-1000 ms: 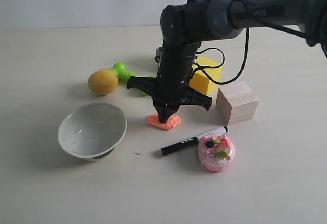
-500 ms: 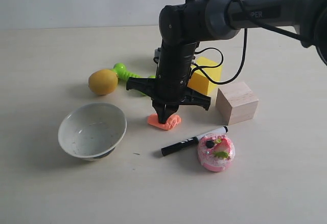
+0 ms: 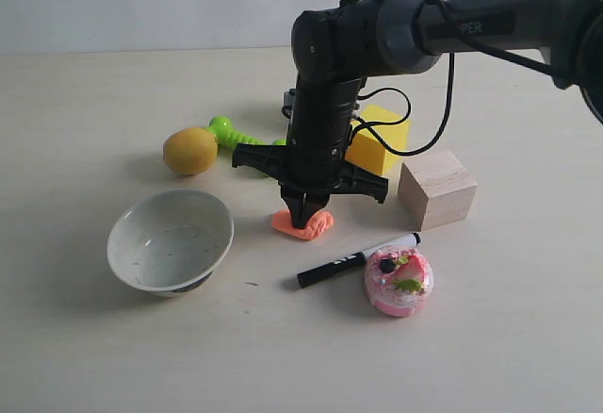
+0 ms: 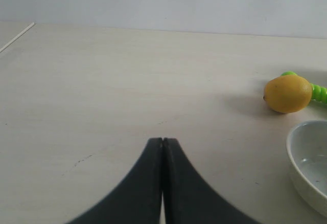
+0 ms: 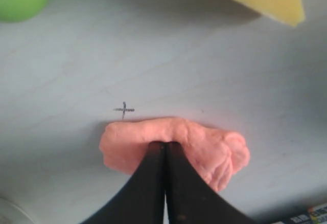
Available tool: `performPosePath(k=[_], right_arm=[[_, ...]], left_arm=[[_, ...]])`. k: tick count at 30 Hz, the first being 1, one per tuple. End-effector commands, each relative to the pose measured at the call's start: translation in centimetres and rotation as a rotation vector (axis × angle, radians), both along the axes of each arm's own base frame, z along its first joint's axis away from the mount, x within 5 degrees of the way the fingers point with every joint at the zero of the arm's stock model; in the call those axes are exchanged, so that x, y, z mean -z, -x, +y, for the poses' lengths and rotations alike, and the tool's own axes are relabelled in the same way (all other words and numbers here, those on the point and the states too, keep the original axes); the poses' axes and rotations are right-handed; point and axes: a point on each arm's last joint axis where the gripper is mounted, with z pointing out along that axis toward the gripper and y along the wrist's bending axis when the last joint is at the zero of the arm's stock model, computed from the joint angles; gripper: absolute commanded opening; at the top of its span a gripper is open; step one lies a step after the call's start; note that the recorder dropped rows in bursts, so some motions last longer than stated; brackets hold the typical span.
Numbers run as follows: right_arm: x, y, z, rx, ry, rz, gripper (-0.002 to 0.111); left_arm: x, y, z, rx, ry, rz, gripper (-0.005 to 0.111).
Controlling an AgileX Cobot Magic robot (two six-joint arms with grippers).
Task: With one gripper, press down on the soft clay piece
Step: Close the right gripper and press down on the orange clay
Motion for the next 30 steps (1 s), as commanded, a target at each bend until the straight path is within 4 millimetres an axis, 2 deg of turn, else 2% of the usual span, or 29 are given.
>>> performPosePath(k=[1, 8, 19, 30], right_arm=[[4.4, 1.9, -0.2, -0.021, 0.085, 0.143, 0.000], [4.2, 1.9, -0.2, -0.026, 0.087, 0.144, 0.000], [1.0, 0.0, 0.8, -0.065, 0.071, 0.051, 0.000], [0.8, -0.1, 0.6, -0.089, 0.103, 0.056, 0.000]], left_arm=[[-0.2, 0.0, 0.0, -0.002, 0.001, -0.019, 0.000], [-0.2, 0.0, 0.0, -0.002, 0.001, -0.019, 0.000], [-0.2, 0.0, 0.0, -0.002, 0.001, -0.019, 0.000], [-0.2, 0.0, 0.0, -0.002, 0.001, -0.019, 0.000]])
